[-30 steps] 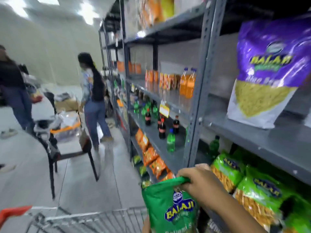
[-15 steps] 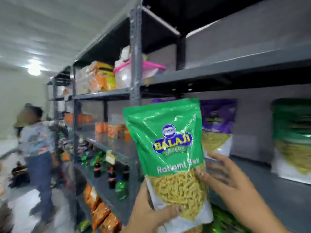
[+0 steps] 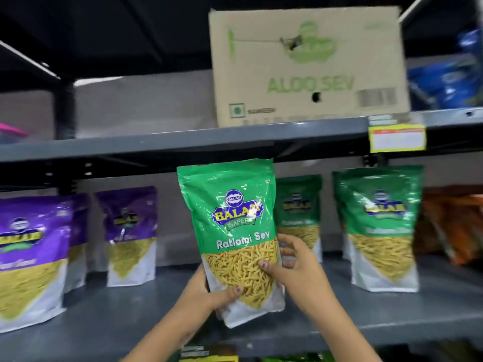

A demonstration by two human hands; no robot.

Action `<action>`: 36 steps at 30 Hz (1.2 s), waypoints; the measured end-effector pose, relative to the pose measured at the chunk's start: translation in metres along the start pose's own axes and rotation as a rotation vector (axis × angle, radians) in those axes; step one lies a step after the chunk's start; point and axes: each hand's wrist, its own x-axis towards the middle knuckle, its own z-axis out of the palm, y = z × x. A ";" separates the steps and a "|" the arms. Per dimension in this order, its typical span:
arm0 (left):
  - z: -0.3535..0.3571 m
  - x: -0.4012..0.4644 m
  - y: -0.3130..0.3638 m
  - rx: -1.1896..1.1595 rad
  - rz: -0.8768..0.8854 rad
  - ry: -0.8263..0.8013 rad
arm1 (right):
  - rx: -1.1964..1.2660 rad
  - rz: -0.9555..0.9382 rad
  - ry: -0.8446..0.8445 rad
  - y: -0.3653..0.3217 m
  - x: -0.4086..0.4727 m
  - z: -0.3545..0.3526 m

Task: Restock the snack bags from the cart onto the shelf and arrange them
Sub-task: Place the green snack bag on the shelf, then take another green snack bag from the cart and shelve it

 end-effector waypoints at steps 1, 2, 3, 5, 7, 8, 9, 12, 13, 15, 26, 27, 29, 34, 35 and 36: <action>0.010 0.012 -0.003 -0.006 -0.024 -0.027 | -0.022 0.005 0.037 0.004 0.004 -0.008; 0.021 0.023 -0.007 -0.013 -0.038 -0.049 | -0.050 0.015 0.073 0.009 0.009 -0.016; 0.029 0.033 -0.010 -0.024 -0.054 -0.052 | -0.067 0.024 0.103 0.013 0.015 -0.021; 0.047 0.050 -0.016 -0.053 -0.094 -0.038 | -0.082 0.040 0.147 0.023 0.025 -0.031; 0.057 0.064 -0.022 -0.043 -0.129 -0.011 | -0.078 0.071 0.156 0.036 0.034 -0.037; 0.062 0.070 -0.025 -0.018 -0.140 -0.004 | -0.077 0.087 0.156 0.043 0.038 -0.040; 0.064 0.076 -0.028 0.008 -0.144 0.002 | -0.082 0.102 0.151 0.050 0.040 -0.041; 0.070 0.088 -0.036 0.055 -0.132 0.021 | -0.105 0.132 0.138 0.067 0.046 -0.044; 0.072 0.092 -0.038 0.063 -0.123 0.024 | -0.114 0.135 0.133 0.070 0.048 -0.045; 0.075 0.098 -0.040 0.073 -0.099 0.010 | -0.122 0.144 0.133 0.074 0.053 -0.047; 0.077 0.108 -0.050 0.025 -0.116 -0.026 | -0.033 0.159 0.167 0.093 0.062 -0.050; 0.077 0.108 -0.050 0.034 -0.115 -0.031 | -0.027 0.163 0.168 0.093 0.062 -0.050; 0.075 0.106 -0.049 0.097 -0.109 -0.058 | -0.024 0.174 0.171 0.089 0.060 -0.048; 0.058 0.088 -0.037 0.237 -0.096 0.104 | -0.043 0.014 0.372 0.065 0.039 -0.032; 0.049 0.078 -0.031 0.192 -0.086 0.157 | 0.002 -0.056 0.421 0.057 0.029 -0.023; 0.039 0.066 -0.024 0.136 -0.061 0.200 | 0.078 -0.119 0.446 0.047 0.018 -0.011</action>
